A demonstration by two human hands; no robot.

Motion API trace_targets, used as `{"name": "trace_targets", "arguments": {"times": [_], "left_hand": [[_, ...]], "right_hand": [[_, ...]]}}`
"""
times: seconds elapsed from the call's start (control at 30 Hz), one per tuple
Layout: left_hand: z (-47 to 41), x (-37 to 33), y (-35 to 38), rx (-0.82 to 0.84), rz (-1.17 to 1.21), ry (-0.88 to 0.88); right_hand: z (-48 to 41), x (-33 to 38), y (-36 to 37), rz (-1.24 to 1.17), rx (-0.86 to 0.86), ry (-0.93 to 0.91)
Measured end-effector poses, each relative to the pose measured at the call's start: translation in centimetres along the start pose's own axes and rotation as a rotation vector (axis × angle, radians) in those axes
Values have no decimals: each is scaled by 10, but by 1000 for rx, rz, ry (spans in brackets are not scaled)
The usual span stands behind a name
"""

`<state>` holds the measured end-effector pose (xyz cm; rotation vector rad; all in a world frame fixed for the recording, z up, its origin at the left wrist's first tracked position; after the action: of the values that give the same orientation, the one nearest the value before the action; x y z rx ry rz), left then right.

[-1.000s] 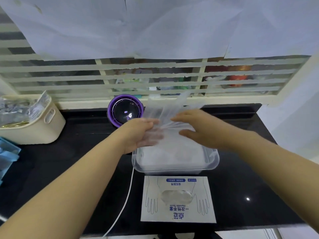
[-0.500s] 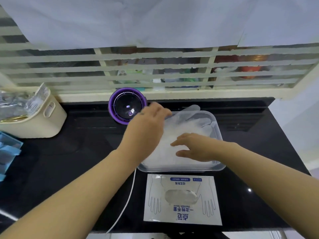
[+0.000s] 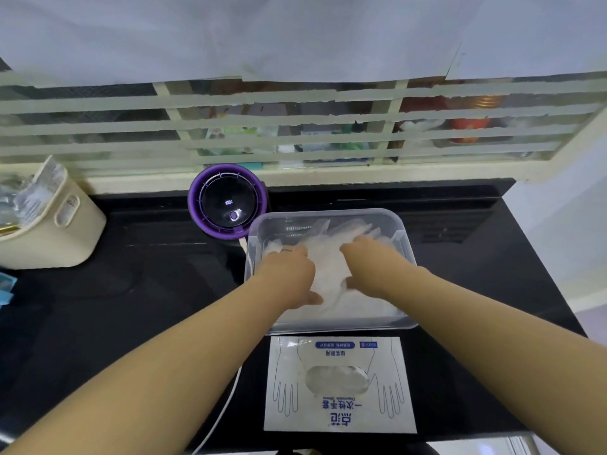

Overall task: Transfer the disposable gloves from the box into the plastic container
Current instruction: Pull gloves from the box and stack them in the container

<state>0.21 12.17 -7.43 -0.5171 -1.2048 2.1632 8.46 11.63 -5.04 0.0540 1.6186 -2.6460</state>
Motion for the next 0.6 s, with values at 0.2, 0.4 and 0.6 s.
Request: {"name": "trace_targets", "arguments": {"times": [0.2, 0.4, 0.6], "left_hand": [[-4, 8, 23, 114, -45, -60], [-12, 4, 33, 128, -63, -64], [-13, 5, 31, 93, -103, -57]], "right_hand": [[-5, -10, 37, 80, 197, 79], [-18, -11, 65, 54, 252, 132], [14, -19, 11, -38, 232, 30]]}}
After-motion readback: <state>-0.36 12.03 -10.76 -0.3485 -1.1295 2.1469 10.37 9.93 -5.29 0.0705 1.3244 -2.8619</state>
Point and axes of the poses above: each hand's wrist, its own z-axis away from the middle knuckle, its own y-axis out of the palm, x = y × z, the point moved 10 cm from there along -z, towards the middle knuckle, and after that the axes turned 10 degrees about y, right-handed, at the moved point
